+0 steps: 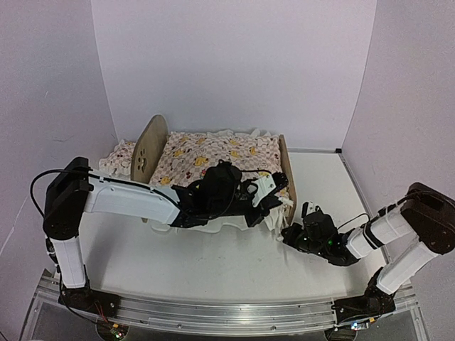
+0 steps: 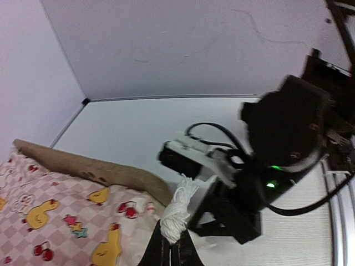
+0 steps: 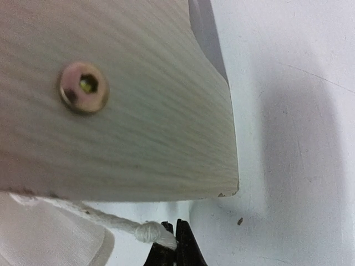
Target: Set up the pet bed
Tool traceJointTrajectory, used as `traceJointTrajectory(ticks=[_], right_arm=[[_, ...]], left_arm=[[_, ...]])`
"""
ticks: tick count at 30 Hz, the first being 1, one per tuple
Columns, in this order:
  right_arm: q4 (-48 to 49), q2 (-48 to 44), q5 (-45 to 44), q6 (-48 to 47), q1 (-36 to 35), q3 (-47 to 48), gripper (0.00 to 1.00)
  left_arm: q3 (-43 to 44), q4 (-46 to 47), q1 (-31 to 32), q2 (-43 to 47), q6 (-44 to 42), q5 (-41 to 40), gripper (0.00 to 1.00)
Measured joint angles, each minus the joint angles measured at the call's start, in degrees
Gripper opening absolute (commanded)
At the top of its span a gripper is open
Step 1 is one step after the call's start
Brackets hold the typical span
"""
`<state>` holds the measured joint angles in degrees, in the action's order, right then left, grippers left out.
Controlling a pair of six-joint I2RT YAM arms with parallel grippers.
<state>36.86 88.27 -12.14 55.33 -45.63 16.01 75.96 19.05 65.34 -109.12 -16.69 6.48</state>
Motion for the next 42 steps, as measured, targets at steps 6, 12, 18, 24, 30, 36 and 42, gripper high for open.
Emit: traceJointTrajectory(ticks=[6, 12, 18, 24, 30, 36, 42], right_arm=[[-19.7, -5.9, -2.5, -1.6, -0.1, 3.4, 0.60], [-41.9, -24.0, -6.6, -3.7, -0.1, 4.5, 0.85], [-54.4, -34.2, -7.5, -17.0, -0.1, 18.1, 0.98], [-57.4, -20.2, -10.3, -27.8, 1.7, 38.1, 0.92], [-58.0, -3.0, -8.1, -30.6, 10.1, 48.2, 0.56], [-59.0, 4.6, -5.3, -30.1, 13.3, 48.7, 0.44], [-56.0, 4.1, -3.2, -29.0, 15.1, 46.4, 0.34]], left_arm=[[-5.5, 5.5, 3.9, 0.1, 5.1, 10.1, 0.75], [-18.2, 5.9, 6.3, 8.8, 7.1, 12.3, 0.81], [-23.1, -7.1, 1.8, 29.1, 10.7, 4.3, 0.81], [-18.5, -22.3, -10.7, 43.0, 17.3, -10.0, 0.84], [-17.6, -35.5, -21.1, 50.9, 24.3, -19.1, 0.90], [-17.7, -43.7, -25.6, 57.9, 28.2, -23.3, 0.92], [-20.0, -46.4, -26.0, 60.8, 30.5, -24.2, 0.92]])
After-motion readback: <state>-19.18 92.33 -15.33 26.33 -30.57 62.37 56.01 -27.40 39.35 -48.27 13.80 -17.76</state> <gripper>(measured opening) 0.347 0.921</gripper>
